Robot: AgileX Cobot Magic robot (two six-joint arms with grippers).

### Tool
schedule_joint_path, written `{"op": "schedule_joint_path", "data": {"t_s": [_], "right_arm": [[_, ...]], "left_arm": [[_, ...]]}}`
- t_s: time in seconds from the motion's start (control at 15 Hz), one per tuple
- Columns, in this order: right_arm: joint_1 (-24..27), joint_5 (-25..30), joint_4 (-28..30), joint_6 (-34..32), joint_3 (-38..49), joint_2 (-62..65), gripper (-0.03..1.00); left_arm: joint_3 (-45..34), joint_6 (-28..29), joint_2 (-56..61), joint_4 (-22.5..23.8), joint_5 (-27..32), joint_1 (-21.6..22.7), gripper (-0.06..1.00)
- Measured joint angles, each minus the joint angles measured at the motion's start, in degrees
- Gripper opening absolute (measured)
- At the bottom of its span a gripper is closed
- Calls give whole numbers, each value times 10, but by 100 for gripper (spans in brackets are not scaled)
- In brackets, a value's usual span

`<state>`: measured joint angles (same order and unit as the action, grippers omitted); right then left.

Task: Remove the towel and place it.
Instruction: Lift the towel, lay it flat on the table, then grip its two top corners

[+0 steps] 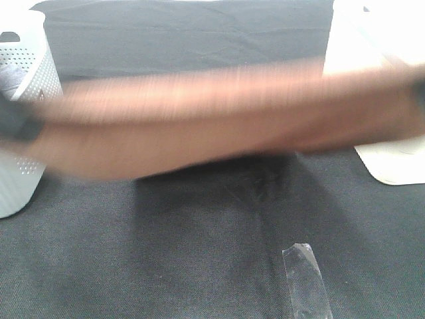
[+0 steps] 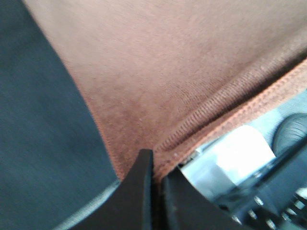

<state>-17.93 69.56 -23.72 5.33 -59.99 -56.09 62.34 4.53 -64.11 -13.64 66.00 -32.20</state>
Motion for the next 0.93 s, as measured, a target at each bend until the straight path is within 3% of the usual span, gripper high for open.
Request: {"op": "schedule_joint_path", "data": {"t_s": [0.2, 0.93], "right_arm": [[0, -1, -22, 0, 79, 48, 1], [0, -4, -56, 0, 235, 57, 1]], "left_arm": [[-91, -1, 65, -49, -3, 0, 0], [-234, -30, 57, -120, -15, -1, 0]]}}
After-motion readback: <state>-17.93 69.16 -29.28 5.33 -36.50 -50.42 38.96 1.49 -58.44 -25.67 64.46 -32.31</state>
